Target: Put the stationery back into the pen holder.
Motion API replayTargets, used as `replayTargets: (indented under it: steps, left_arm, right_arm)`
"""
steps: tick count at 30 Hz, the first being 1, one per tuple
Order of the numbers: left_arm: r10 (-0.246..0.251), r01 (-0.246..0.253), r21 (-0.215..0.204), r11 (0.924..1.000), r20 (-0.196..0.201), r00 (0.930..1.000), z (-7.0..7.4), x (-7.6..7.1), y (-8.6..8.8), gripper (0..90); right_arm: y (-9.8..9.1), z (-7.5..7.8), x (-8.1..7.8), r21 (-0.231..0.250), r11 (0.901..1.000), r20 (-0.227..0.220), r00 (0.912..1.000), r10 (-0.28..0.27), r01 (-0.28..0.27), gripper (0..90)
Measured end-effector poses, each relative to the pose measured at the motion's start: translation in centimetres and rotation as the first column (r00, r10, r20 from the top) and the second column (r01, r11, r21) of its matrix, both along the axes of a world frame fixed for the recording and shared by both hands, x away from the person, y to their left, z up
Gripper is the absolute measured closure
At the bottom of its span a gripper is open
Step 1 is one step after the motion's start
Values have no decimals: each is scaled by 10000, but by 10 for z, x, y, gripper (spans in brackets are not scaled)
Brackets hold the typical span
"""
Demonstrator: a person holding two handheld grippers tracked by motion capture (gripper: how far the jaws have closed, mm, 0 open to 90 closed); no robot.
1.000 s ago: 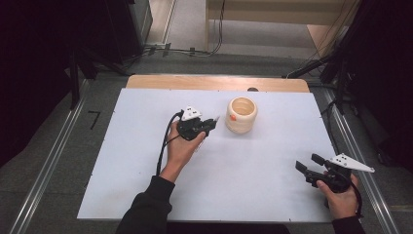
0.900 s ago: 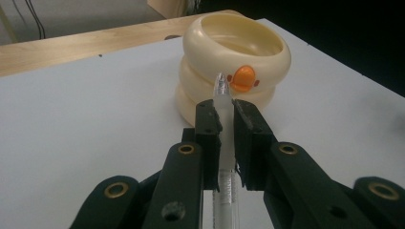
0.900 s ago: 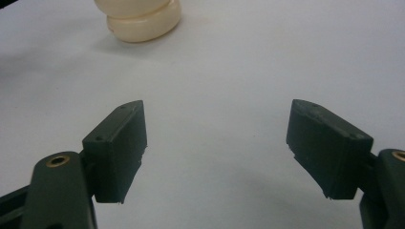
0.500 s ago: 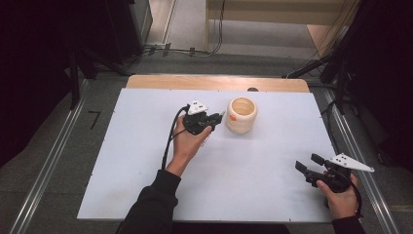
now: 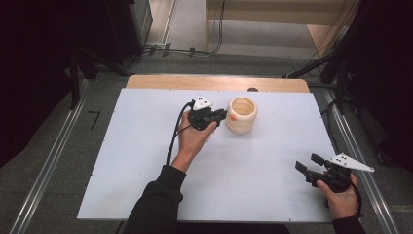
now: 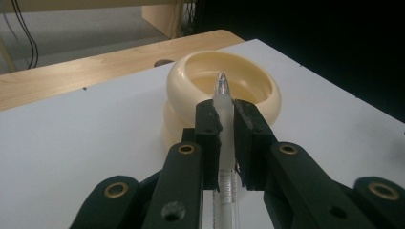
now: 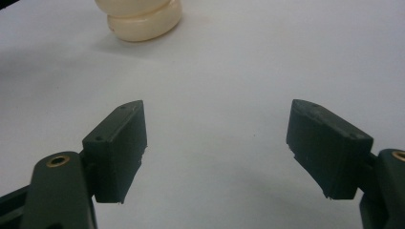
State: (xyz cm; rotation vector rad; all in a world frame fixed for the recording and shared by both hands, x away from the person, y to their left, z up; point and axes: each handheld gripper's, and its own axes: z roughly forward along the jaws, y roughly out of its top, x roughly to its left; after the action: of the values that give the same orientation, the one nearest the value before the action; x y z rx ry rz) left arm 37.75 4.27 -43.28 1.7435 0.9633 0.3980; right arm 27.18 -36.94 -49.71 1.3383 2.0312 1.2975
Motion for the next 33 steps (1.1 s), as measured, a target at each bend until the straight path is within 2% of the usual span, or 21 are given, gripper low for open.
replayTargets:
  steps: [16, 23, 33]
  left_arm:
    - [89, -90, -290, 9995, -41, 10000, 1, 13, -8, 818]
    - [101, -99, -427, 9990, 42, 9999, 8, 17, -10, 818]
    - [32, -27, -302, 9995, 170, 9999, 18, 25, -20, 818]
  right_arm:
    - [-1, 0, 0, 12, 10000, 5, 10000, 76, -76, 201]
    - [-1, -1, 1, 35, 10000, -27, 10000, 80, -80, 201]
    - [-1, 0, 0, 36, 9999, -12, 9999, 108, -108, 201]
